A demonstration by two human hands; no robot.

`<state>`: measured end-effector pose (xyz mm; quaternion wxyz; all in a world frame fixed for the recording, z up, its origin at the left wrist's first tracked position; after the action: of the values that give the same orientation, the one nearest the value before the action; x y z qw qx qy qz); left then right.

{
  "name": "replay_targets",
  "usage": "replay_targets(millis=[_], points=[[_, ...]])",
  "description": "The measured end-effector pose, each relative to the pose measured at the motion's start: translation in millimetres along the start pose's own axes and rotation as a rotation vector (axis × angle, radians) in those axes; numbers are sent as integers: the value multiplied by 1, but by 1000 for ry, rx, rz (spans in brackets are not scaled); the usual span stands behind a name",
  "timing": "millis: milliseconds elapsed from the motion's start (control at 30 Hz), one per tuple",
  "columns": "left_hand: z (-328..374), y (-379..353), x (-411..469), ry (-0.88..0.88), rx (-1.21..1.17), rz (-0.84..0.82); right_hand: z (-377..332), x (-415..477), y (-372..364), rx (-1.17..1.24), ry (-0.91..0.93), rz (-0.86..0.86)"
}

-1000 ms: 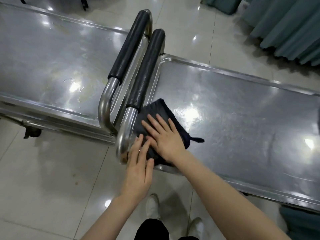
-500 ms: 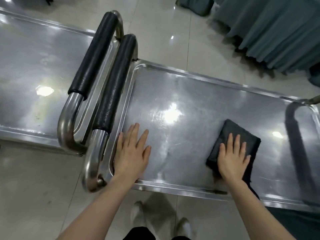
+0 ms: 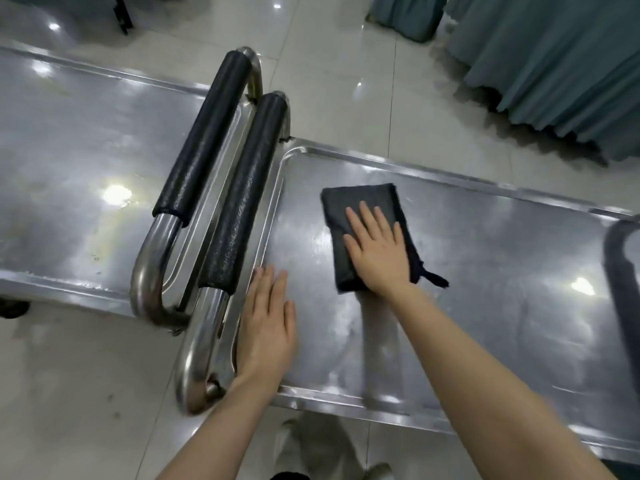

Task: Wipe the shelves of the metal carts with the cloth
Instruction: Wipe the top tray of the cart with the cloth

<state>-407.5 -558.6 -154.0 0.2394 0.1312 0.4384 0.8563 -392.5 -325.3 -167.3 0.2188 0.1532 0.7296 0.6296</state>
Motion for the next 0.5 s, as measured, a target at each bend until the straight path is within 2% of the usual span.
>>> replay_targets(millis=[100,133,200,267,400,500], points=[[-1,-8,-1,-16,92,-39,103,-2,11,26,-374,-18],[-2,-9,-2,-14,111,-48,114,0,12,42,-437,-28],[-3,-10,0,-14,135,-53,93,17,11,55,-438,-20],[-1,-9,2,-24,150,-50,33,45,11,42,-281,-17],[3,-5,4,-39,142,-23,-108,68,4,8,199,-60],[1,-3,3,-32,122,-7,-114,55,-1,-13,296,-76]])
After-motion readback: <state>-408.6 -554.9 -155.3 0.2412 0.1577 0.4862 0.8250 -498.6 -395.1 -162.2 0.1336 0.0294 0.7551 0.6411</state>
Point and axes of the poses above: each hand's wrist, its own x-axis towards the middle knuckle, its own y-axis out of the back of the hand, z = x × y, the point moved 8 cm from there along x, towards the middle knuckle, and after that the axes turned 3 degrees about -x, right-handed, at the moved point
